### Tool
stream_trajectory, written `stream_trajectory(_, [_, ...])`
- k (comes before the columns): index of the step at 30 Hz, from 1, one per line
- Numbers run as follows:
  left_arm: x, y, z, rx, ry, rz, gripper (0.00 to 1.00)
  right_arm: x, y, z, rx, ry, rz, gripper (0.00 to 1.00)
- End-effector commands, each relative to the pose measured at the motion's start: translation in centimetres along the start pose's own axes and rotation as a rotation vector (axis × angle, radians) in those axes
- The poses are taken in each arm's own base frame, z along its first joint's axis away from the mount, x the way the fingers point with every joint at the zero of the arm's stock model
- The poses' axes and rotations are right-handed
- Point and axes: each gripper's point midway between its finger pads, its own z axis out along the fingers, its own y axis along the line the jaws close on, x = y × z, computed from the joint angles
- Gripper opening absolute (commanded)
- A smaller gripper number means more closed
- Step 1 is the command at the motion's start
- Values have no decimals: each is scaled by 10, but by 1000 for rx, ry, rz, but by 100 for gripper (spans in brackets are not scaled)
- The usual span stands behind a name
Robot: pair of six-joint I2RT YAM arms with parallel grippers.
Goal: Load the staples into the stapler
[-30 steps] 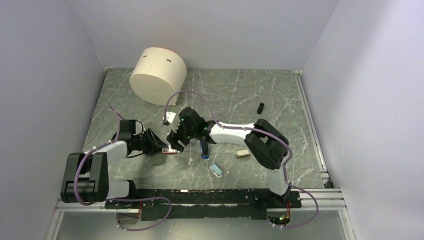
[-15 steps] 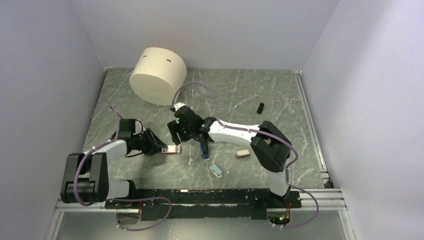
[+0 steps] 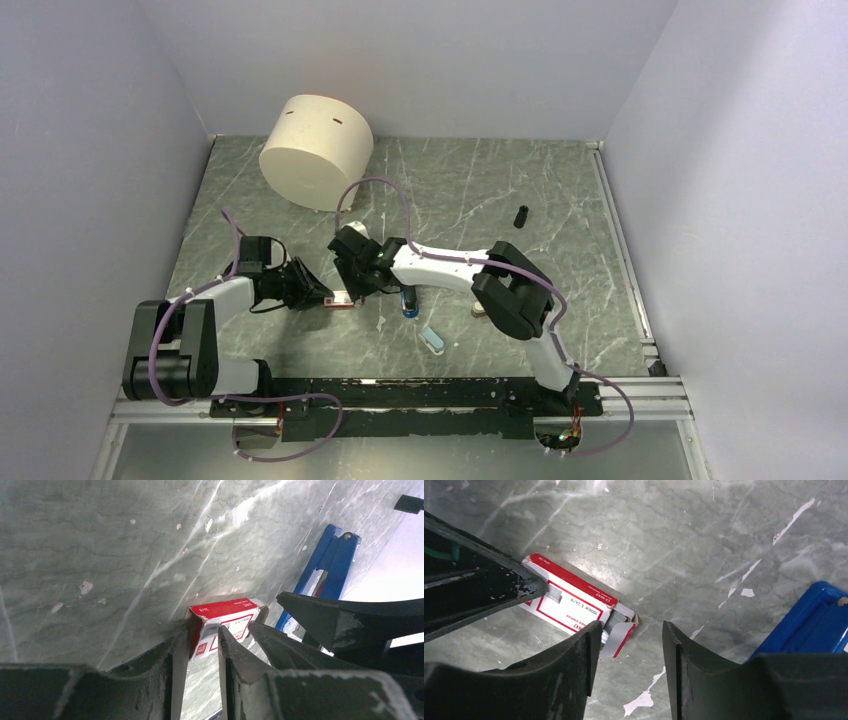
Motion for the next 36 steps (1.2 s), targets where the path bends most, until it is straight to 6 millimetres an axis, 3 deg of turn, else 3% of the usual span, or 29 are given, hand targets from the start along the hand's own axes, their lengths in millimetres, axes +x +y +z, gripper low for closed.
stream_trajectory(1, [-4, 4, -1, -25, -8, 7, 33, 0, -5, -3, 49, 9, 16, 49])
stream_trajectory(15, [-7, 7, -3, -47, -28, 11, 26, 3, -3, -6, 37, 15, 43, 20])
stream_trajectory(22, [-19, 14, -8, -118, -84, 35, 19, -4, -13, -4, 79, -21, 34, 1])
stream_trajectory(28, [-14, 10, -4, -74, -66, 29, 7, -11, -11, 0, 56, -41, 39, 0])
stream_trajectory(36, [-10, -1, -7, -8, -46, 30, 24, -12, -7, -1, 29, -46, 52, 0])
